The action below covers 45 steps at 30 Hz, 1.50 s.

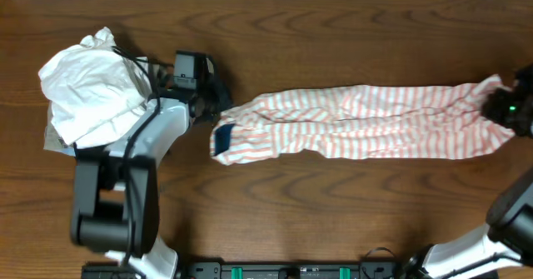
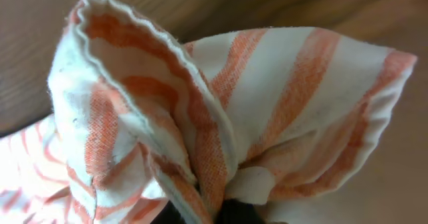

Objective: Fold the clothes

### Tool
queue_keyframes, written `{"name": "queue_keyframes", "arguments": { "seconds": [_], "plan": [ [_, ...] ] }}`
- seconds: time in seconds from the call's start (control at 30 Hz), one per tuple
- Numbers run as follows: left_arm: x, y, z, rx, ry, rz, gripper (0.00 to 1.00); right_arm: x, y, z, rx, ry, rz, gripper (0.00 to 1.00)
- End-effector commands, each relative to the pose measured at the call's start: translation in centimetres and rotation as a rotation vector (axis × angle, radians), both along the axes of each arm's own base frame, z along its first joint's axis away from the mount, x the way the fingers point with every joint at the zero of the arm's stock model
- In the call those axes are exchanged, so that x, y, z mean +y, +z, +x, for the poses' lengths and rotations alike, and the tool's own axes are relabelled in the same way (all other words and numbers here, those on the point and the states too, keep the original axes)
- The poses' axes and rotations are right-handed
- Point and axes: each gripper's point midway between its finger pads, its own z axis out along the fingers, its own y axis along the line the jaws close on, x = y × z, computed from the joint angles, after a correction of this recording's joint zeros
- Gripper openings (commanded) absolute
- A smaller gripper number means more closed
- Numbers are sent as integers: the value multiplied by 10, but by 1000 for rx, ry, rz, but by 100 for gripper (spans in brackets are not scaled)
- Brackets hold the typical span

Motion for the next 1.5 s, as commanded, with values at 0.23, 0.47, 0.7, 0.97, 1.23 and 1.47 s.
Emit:
{"name": "queue_keyframes", "arguments": {
  "seconds": [0.23,0.47,0.7,0.97,1.23,1.47],
  "plan": [
    [-2,33,-4,-69,-35,-14,26,33,35,-10,23,71,-36,1],
    [-2,31,-7,-54,-35,-11,26,100,30,-8,109,223,4,1],
    [-2,31,-7,-54,-35,-12,26,164,26,-1,157,386,-8,1],
    [-2,31,-7,-54,-35,-11,27,226,25,3,169,515,-16,2],
    [-2,31,-7,-54,-35,-11,27,262,25,2,166,587,-13,7],
    [-2,31,-7,-54,-35,-11,27,290,24,-2,167,658,-17,28]
  ]
}}
